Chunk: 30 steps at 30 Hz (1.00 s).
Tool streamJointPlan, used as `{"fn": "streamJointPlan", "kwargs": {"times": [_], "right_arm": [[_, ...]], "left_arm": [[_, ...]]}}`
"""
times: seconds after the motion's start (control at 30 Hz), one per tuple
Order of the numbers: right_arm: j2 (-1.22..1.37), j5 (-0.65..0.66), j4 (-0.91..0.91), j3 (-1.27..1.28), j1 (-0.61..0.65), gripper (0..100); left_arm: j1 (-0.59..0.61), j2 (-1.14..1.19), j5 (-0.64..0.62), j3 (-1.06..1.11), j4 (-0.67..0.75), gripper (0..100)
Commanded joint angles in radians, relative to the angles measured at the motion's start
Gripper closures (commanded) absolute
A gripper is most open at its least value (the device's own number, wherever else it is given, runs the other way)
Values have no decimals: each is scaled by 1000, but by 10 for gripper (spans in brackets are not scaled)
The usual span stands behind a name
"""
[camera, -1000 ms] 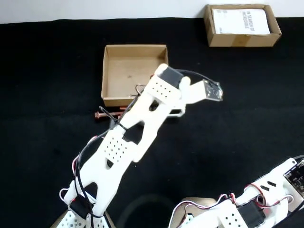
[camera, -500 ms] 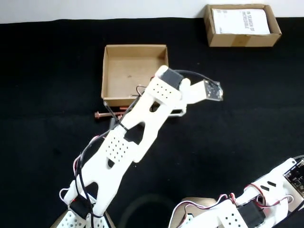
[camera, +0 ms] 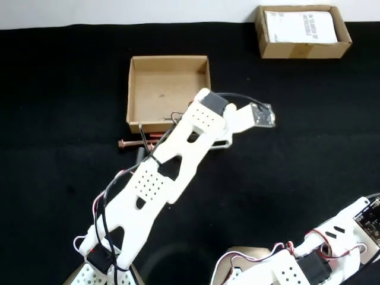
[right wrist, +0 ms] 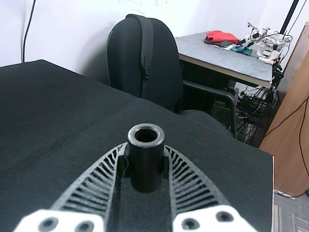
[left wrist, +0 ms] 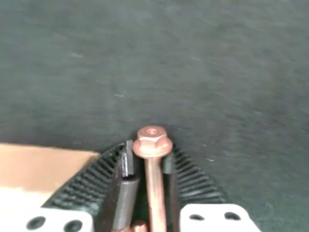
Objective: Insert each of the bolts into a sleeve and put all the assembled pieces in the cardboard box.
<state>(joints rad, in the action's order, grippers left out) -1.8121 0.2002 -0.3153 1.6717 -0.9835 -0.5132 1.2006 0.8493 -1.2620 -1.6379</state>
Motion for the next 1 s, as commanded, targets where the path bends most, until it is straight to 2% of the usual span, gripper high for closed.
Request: {"fn": "streamJointPlan", "kwargs": {"times": [0.0,0.13,0.27,0.37,0.43,0.53,0.67,0.77,0.97], "right_arm": [[-13,8,22,127,16,991],[-5,0,21,127,31,991],[-8,-3,18,127,76,991],[-12,-3,18,125,130,991],[-12,-23,18,122,171,991],[-12,-135,18,114,231,991],[-12,-227,4,74,363,991],[-12,-284,-85,-7,490,991],[-12,-319,-298,-176,762,991]], "left_arm": [[10,-1,5,-13,5,983],[-4,-7,2,-21,-9,991],[-31,-67,0,-128,-104,991],[-48,-130,-15,-216,-121,991],[-53,-185,-98,-259,-121,991],[-65,-286,-222,-292,-123,991],[-71,-435,-318,-292,-123,991],[-65,-530,-376,-291,-124,991],[-10,-742,-624,-266,-132,991]]}}
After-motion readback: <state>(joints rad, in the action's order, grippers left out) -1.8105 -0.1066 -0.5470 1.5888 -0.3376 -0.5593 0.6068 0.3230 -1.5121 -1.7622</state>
